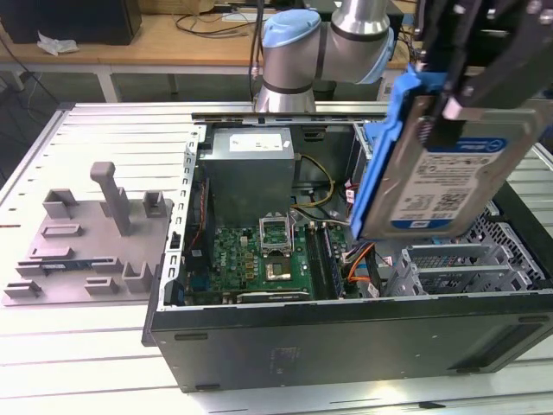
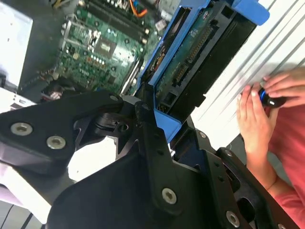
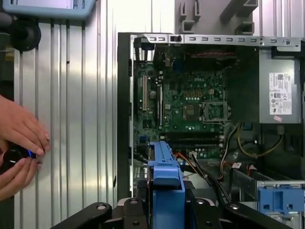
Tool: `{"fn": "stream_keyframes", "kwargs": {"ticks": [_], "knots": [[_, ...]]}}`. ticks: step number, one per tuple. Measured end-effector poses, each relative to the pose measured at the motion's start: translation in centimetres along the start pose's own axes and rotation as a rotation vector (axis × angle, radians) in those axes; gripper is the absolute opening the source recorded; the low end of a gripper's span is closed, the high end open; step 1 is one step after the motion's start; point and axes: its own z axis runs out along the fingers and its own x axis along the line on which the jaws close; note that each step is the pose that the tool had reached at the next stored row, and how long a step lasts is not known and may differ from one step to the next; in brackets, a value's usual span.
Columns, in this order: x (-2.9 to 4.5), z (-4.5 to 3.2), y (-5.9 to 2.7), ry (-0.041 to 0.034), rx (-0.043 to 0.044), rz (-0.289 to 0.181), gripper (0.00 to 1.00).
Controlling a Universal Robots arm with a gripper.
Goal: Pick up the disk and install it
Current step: 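Insert the disk into the insertion slot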
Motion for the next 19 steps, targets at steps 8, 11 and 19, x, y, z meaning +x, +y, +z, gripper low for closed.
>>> {"fn": "stream_keyframes", "kwargs": {"ticks": [8, 11, 19], "knots": [[-0.02, -0.02, -4.54, -0.0115, 0.003, 0.0, 0.36], [-0.03, 0.02, -6.01, -0.012, 0.0035, 0.0, 0.36], [-0.45, 0.45, -7.91, -0.0121, 0.0057, -0.001, 0.36]]}}
